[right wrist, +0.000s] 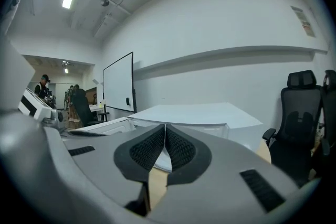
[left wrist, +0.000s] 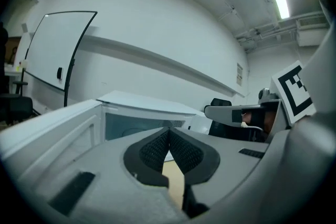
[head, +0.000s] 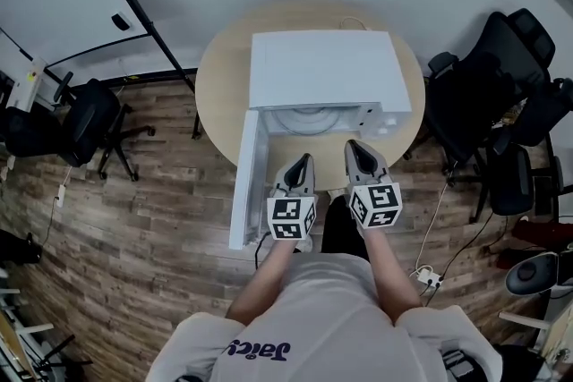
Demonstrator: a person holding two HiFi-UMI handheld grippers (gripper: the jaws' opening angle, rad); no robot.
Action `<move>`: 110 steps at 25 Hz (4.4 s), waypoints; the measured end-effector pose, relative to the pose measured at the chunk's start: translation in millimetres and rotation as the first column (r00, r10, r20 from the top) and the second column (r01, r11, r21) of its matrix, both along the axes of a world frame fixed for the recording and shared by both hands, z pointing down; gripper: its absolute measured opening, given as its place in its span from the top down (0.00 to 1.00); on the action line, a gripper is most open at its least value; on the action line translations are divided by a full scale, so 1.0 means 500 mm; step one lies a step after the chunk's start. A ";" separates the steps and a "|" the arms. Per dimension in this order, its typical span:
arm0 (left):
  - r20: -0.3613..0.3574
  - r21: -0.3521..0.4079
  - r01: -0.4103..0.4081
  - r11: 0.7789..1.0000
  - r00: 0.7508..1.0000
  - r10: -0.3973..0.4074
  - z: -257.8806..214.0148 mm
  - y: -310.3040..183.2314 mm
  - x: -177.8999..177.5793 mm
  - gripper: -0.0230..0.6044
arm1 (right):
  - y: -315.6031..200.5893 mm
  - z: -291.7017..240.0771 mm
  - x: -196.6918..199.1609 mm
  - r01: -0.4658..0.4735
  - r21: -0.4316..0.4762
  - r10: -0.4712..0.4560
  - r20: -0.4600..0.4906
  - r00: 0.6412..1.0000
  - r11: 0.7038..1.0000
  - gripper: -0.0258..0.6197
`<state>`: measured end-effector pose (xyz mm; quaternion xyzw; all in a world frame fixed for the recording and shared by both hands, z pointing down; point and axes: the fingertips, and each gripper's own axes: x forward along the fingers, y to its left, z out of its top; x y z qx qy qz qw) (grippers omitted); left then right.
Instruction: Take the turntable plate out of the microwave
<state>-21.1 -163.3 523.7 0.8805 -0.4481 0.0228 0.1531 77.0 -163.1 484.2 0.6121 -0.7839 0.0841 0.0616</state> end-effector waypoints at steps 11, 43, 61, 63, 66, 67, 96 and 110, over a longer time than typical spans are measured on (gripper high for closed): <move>-0.178 -0.347 0.096 0.933 0.970 -0.166 0.168 -0.107 0.008 0.94 | -0.062 0.116 0.029 0.062 -0.128 -0.058 0.032 0.998 0.990 0.93; -0.584 -0.749 -0.050 0.661 0.523 -0.621 0.454 -0.288 0.049 0.76 | -0.168 0.342 0.092 0.137 -0.416 -0.035 0.244 0.969 0.899 0.93; -0.643 -0.741 -0.136 0.658 0.426 -0.636 0.451 -0.224 0.037 0.90 | -0.125 0.390 0.058 0.168 -0.450 0.042 0.420 0.907 0.877 0.93; -0.641 -0.744 -0.141 0.654 0.429 -0.636 0.454 -0.215 0.037 0.90 | -0.111 0.404 0.053 0.197 -0.455 0.031 0.448 0.894 0.868 0.93; -0.638 -0.750 -0.154 0.643 0.426 -0.642 0.457 -0.196 0.036 0.90 | -0.093 0.420 0.039 0.258 -0.437 0.020 0.536 0.844 0.862 0.93; -0.637 -0.752 -0.156 0.640 0.423 -0.645 0.456 -0.192 0.035 0.90 | -0.091 0.424 0.038 0.266 -0.428 0.030 0.570 0.821 0.864 0.93; -0.641 -0.756 -0.216 0.618 0.435 -0.632 0.415 -0.077 0.032 0.90 | -0.191 0.503 0.016 0.253 -0.362 0.279 0.909 0.311 0.897 0.68; -0.637 -0.760 -0.259 0.597 0.478 -0.604 0.416 -0.028 0.011 0.90 | -0.204 0.522 -0.004 0.242 -0.402 0.364 0.912 0.188 0.883 0.90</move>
